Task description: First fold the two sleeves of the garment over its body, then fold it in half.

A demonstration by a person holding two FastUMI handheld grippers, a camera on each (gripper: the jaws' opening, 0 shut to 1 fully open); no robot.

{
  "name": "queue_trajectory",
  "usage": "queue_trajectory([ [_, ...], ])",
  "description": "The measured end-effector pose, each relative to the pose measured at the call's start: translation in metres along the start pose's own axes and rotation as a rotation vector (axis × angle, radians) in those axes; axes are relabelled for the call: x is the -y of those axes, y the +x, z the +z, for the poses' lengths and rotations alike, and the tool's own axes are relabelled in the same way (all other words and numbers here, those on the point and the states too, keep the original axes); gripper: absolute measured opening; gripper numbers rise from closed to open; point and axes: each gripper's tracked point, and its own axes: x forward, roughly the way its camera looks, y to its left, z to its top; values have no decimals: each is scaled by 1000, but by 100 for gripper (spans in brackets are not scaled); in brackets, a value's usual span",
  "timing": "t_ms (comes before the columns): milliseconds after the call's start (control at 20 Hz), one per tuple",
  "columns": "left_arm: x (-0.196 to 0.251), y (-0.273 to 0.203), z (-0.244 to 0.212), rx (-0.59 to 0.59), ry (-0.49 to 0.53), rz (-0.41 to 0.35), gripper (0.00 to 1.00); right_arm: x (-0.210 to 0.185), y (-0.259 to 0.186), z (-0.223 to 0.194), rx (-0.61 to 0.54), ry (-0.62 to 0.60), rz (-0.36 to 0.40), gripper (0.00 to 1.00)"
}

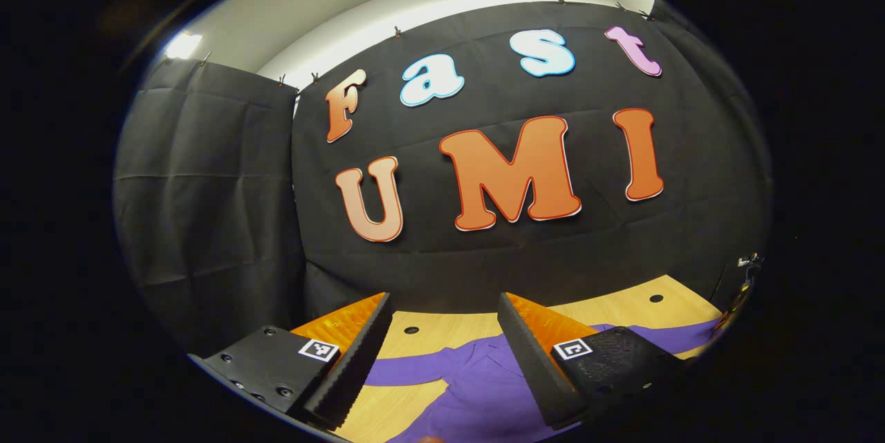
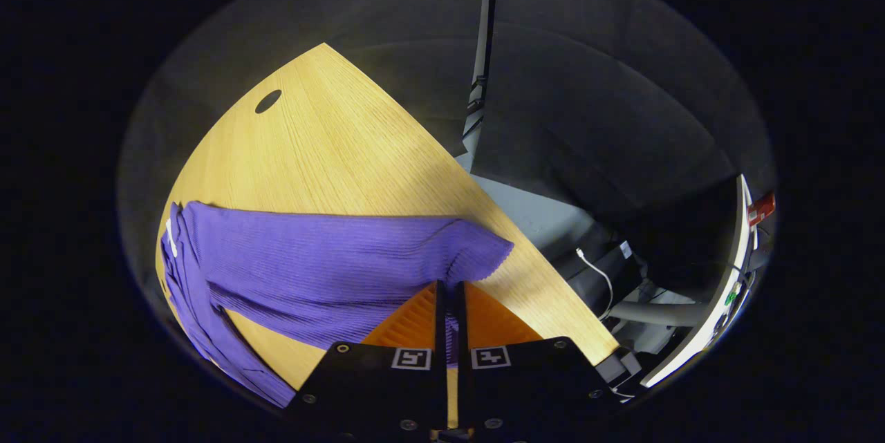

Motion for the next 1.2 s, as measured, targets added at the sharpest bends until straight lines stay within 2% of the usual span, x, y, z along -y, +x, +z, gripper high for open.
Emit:
queue_trajectory([
  [100, -9, 1, -4, 1, -18, 4, 96, -5, -6, -1, -12, 30, 26, 5],
  [300, -31, 12, -19, -1, -46, -10, 96, -27, -44, 12, 60, -25, 59, 4],
  [400, -43, 25, -28, -14, -60, -25, 96, -56, -71, 17, 106, -37, 116, 4],
  [450, -49, 31, -33, -21, -70, -38, 100, -71, -84, 18, 127, -53, 138, 4],
  [550, -59, 44, -45, -40, -87, -65, 97, -97, -110, 15, 164, -101, 168, 4],
  [750, -85, 63, -67, -75, -99, -107, 97, -162, -157, 2, 223, -201, 227, 4],
  [1200, -166, 103, -125, -152, -130, -116, 97, -313, -216, -48, 250, -371, 310, 4],
])
